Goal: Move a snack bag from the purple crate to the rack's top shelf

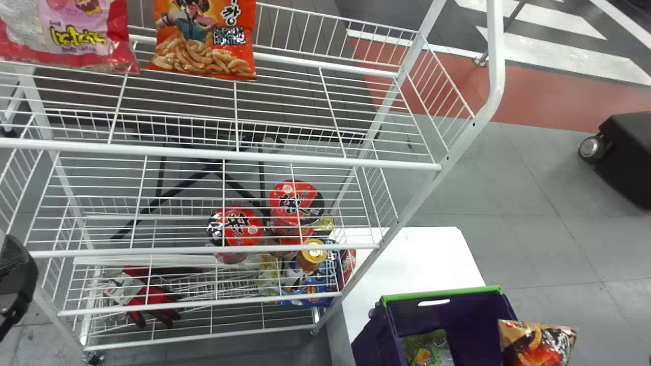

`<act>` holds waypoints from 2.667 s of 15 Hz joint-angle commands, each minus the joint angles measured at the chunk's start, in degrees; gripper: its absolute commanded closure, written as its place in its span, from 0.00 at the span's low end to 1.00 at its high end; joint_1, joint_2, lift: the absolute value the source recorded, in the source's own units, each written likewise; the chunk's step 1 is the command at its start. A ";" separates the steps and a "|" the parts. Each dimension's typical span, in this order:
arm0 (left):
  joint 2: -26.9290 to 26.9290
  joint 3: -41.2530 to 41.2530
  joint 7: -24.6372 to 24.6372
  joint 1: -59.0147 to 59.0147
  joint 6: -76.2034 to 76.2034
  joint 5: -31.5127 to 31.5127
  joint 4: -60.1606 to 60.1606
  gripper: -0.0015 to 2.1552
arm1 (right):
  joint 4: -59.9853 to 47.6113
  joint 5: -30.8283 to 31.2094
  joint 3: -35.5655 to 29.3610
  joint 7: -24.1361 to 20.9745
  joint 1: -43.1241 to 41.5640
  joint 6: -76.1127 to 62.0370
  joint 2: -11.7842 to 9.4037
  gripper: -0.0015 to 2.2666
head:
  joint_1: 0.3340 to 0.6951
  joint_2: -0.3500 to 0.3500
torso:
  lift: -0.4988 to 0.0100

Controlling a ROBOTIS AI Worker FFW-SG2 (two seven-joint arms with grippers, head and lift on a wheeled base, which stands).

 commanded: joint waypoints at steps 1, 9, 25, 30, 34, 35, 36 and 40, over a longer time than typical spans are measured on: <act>0.00 0.00 0.05 0.00 0.00 0.00 -0.11 0.06 | -0.01 0.02 -0.02 -0.01 0.00 0.01 0.01 0.73 | 1.00 0.00 | 0.67; 0.00 0.09 0.31 0.27 0.00 -0.09 -0.64 0.06 | -0.63 -1.12 -0.63 0.87 0.00 -0.16 0.10 0.73 | 1.00 0.00 | 0.73; 0.00 -0.53 0.75 0.27 0.00 -0.44 -0.46 0.06 | -8.27 -5.87 -4.06 6.85 0.26 3.88 3.26 0.73 | 1.00 0.00 | 0.85; 0.00 -0.53 0.75 0.53 0.00 -0.44 -0.46 0.06 | -9.07 -7.01 -5.47 8.52 0.26 4.58 3.26 0.73 | 1.00 0.00 | 0.89; 0.09 -0.44 0.75 0.97 0.00 -0.44 -1.16 0.06 | -10.47 -7.62 -5.91 9.40 0.26 6.69 3.44 0.73 | 1.00 0.00 | 0.92; 0.09 -0.44 0.75 1.06 0.00 -0.53 -1.34 0.06 | -10.74 -7.62 -5.91 9.49 0.26 6.87 3.61 0.73 | 1.00 0.00 | 0.93; 0.09 -0.44 0.75 1.14 0.00 -0.44 -1.34 0.06 | -10.74 -7.62 -5.91 9.58 0.26 7.04 3.61 0.73 | 1.00 0.00 | 0.94; 0.09 -0.53 0.75 1.14 0.00 -0.44 -1.34 0.06 | -10.74 -7.71 -6.26 9.75 0.26 7.22 3.52 0.73 | 1.00 0.00 | 0.97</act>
